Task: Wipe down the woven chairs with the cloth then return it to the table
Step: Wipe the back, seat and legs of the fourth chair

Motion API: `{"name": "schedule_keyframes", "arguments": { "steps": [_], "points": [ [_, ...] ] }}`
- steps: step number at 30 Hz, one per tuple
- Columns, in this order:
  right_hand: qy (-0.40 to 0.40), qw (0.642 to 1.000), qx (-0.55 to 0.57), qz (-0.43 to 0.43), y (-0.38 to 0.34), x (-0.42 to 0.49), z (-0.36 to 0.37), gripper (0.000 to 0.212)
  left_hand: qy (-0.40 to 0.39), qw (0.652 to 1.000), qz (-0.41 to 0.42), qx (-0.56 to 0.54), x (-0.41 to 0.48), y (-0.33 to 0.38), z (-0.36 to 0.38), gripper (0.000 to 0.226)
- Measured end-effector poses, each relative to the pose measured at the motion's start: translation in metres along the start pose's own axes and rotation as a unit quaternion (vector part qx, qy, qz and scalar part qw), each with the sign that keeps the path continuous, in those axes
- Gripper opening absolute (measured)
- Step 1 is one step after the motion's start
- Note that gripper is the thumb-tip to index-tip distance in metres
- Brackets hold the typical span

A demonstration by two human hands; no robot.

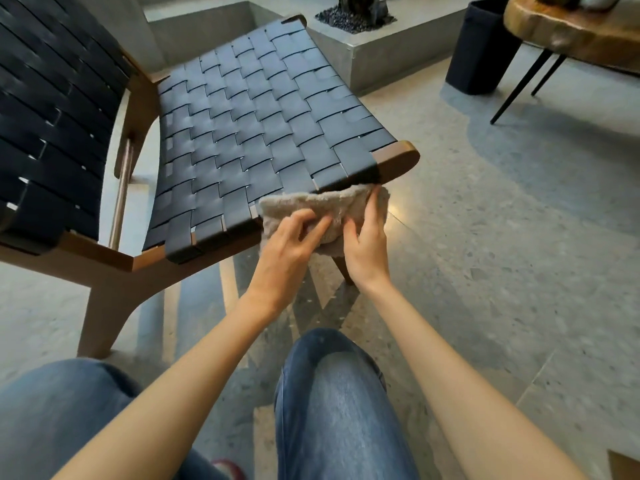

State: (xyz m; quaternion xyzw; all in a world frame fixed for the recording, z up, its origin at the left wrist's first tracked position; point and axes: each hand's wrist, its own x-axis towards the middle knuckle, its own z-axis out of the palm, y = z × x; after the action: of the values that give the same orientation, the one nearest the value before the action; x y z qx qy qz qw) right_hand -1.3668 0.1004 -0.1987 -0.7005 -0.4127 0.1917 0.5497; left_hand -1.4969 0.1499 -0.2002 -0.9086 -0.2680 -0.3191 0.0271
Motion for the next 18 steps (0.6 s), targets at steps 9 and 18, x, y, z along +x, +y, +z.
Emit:
{"name": "schedule_keyframes", "arguments": {
  "steps": [9, 18],
  "points": [
    [-0.008, 0.998, -0.024, 0.049, 0.015, -0.001, 0.015, 0.067, 0.006, 0.964, -0.239, -0.116, -0.022, 0.007, 0.032, 0.026],
    [-0.020, 0.999, 0.003, 0.047, 0.026, 0.019, 0.018, 0.045, 0.063, 0.809, -0.402, -0.425, 0.003, 0.031, 0.056, 0.012]
  ]
}}
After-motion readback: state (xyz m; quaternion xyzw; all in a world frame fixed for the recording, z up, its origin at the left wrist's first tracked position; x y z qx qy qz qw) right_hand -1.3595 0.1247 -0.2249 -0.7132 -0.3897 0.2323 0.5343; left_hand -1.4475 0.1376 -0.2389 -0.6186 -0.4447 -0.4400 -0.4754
